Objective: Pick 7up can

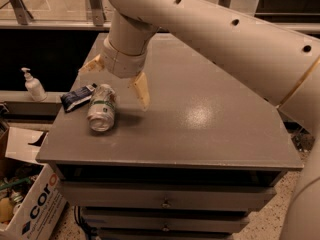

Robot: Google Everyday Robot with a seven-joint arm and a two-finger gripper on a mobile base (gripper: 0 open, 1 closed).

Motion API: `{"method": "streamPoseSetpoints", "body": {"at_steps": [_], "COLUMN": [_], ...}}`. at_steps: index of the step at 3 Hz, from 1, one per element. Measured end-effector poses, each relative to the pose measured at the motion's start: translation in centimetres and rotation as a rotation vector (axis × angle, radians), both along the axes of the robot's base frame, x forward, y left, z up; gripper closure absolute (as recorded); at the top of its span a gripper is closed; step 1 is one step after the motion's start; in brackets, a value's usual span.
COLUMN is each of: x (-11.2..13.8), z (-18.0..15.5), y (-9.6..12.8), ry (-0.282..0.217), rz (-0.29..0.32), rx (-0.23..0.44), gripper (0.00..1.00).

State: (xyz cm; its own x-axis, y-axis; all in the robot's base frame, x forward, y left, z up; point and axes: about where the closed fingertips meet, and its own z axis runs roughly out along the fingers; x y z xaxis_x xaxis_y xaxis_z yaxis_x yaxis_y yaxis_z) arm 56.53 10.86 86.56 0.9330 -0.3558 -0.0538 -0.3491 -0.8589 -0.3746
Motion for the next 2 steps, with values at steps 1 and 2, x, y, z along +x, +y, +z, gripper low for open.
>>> {"method": "streamPoseSetpoints", "body": {"at_steps": [1, 2], "x": [-1.2, -1.7], "z": [-1.2, -2.4], "y": [2.0, 3.1], "ry": [-0.008, -0.022], "rz": [0.051, 0.081], "rx": [-0.050, -0.110], "gripper": [0.00, 0.00]}}
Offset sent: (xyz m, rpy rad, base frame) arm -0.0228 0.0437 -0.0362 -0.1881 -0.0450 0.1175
